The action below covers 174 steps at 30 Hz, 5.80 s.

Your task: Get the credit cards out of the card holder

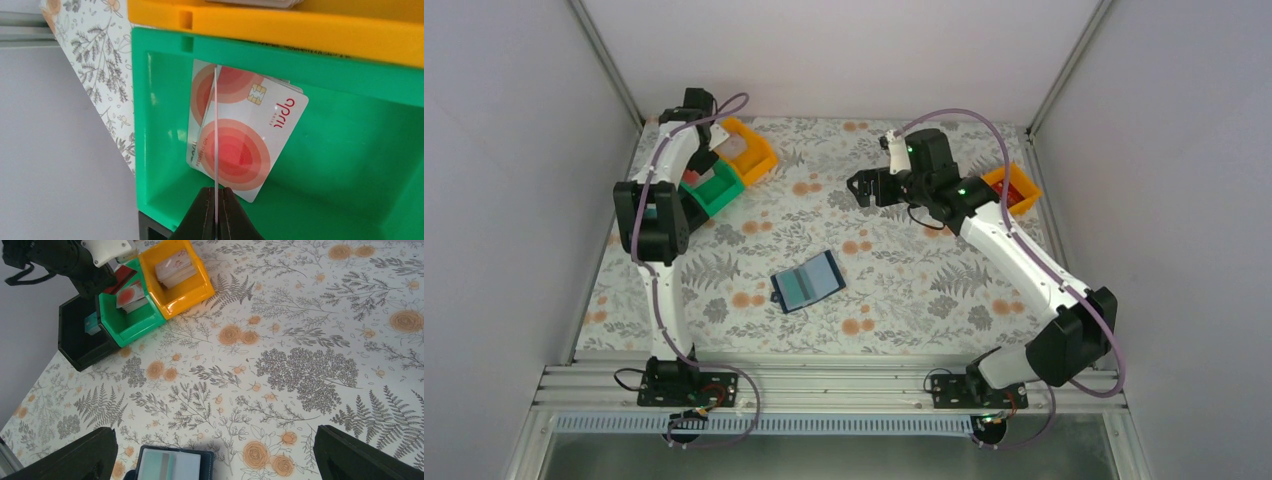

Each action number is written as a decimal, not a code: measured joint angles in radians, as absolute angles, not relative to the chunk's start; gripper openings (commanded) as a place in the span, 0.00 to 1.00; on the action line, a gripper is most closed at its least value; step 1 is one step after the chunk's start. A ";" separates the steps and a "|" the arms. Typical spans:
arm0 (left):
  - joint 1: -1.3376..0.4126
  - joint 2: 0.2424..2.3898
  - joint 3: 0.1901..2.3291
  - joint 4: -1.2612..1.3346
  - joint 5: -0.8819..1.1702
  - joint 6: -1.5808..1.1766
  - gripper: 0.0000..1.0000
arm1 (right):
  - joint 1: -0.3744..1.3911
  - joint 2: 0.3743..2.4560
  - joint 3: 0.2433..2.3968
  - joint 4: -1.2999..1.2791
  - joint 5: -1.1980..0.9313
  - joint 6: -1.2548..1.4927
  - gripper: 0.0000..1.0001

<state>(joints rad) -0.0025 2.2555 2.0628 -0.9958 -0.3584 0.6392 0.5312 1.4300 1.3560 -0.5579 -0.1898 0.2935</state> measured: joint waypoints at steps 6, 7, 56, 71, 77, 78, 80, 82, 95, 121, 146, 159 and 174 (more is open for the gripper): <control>-0.004 2.244 1.946 -0.907 -0.416 0.661 0.02 | 0.524 1.431 1.356 -0.558 -0.211 0.290 0.99; -0.004 2.244 1.934 -0.897 -0.419 0.664 0.03 | 0.522 1.432 1.356 -0.558 -0.215 0.289 0.99; -0.199 1.519 1.377 -0.995 0.461 0.667 0.64 | 0.582 1.618 1.221 -0.546 -0.513 0.314 0.60; -0.282 1.593 0.837 -0.743 0.404 0.718 0.62 | 0.707 1.866 1.174 -0.507 -0.463 0.362 0.36; -0.300 1.607 0.822 -0.637 0.428 0.719 0.59 | 0.709 1.904 1.174 -0.453 -0.573 0.365 0.23; -0.300 1.610 0.820 -0.622 0.433 0.718 0.59 | 0.709 1.909 1.174 -0.442 -0.596 0.364 0.20; -0.300 1.615 0.820 -0.596 0.440 0.717 0.59 | 0.709 1.919 1.174 -0.418 -0.640 0.368 0.07; -0.300 1.619 0.819 -0.575 0.442 0.717 0.59 | 0.710 1.931 1.176 -0.401 -0.671 0.370 0.05; -0.121 1.577 1.114 -0.803 0.655 0.743 1.00 | 0.682 1.726 1.179 -0.372 -0.668 0.385 0.04; -0.251 1.464 1.663 -1.085 1.256 0.603 0.35 | 0.619 1.240 1.287 -0.068 -0.905 0.199 0.04; -0.290 1.368 1.678 -1.036 1.085 0.579 0.02 | 0.609 1.218 1.484 -0.356 -0.908 -0.023 0.42; -0.290 1.368 1.650 -1.000 1.028 0.537 0.02 | 0.805 1.215 1.396 -0.224 -0.717 0.036 0.34; -0.282 1.368 1.603 -0.966 0.955 0.530 0.02 | 0.856 1.339 1.464 -0.358 -0.210 0.099 0.45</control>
